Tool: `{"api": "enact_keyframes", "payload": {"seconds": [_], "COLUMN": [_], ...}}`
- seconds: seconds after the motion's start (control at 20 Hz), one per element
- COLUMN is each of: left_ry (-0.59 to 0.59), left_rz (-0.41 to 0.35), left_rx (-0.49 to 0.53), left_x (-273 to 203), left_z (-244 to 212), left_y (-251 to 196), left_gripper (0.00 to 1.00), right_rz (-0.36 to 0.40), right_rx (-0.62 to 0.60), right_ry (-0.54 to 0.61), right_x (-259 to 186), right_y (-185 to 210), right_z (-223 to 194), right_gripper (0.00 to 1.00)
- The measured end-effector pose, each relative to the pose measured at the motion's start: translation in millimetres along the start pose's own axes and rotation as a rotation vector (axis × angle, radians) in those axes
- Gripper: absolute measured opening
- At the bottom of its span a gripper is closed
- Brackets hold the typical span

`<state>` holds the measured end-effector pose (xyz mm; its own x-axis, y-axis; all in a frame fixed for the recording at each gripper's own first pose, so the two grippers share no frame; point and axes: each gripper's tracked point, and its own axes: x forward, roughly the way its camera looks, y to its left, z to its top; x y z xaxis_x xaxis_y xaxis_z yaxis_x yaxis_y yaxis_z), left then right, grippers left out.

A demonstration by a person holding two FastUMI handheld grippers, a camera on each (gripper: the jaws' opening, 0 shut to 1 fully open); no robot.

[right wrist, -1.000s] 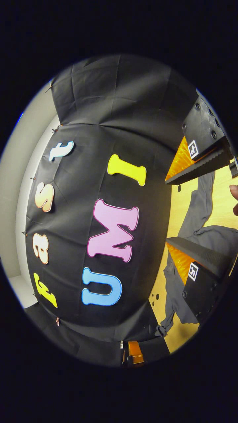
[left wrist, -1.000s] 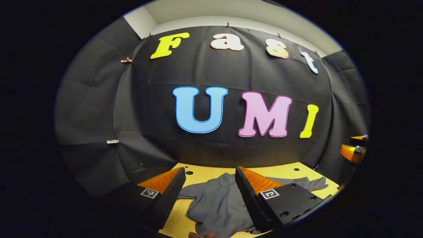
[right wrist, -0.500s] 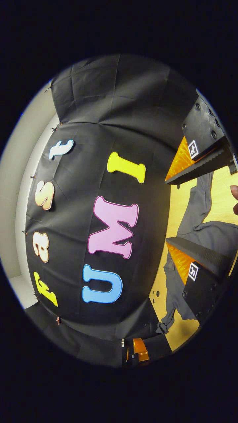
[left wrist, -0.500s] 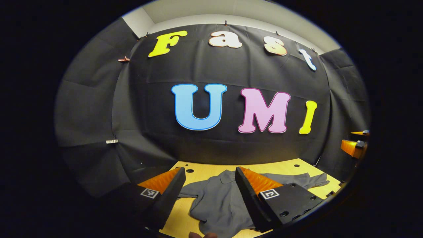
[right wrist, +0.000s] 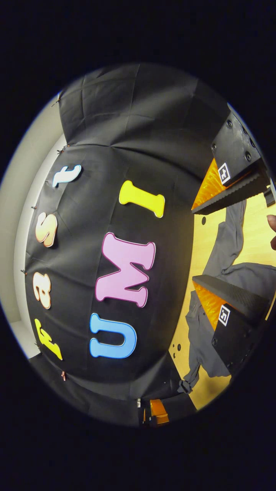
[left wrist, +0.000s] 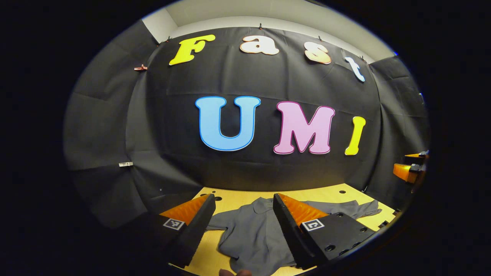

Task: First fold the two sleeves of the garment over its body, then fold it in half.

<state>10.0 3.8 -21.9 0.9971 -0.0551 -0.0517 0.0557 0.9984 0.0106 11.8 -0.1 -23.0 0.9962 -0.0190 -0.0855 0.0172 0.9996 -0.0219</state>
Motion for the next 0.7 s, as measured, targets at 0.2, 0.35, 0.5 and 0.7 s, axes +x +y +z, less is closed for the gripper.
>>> {"api": "enact_keyframes", "payload": {"seconds": [0.2, 0.35, 0.5, 0.7], "left_ry": [0.010, 0.024, 0.041, 0.079], "left_rz": [-0.004, -0.011, 0.003, 0.046], "left_rx": [-0.016, -0.051, -0.069, -0.052], "left_x": [14, 27, 40, 56], "left_z": [-4, -9, -16, -28], "left_y": [-23, -43, -60, -78], "left_gripper": [0.95, 0.95, 0.95, 0.95], "right_rz": [-0.043, -0.064, -0.061, -0.057], "right_rx": [0.008, -0.014, -0.046, -0.023], "right_ry": [0.100, 0.177, 0.269, 0.407], "right_x": [37, 74, 107, 141], "right_y": [-44, -84, -119, -151], "right_z": [-41, -85, -139, -213], "right_gripper": [0.96, 0.98, 0.98, 0.98]}}
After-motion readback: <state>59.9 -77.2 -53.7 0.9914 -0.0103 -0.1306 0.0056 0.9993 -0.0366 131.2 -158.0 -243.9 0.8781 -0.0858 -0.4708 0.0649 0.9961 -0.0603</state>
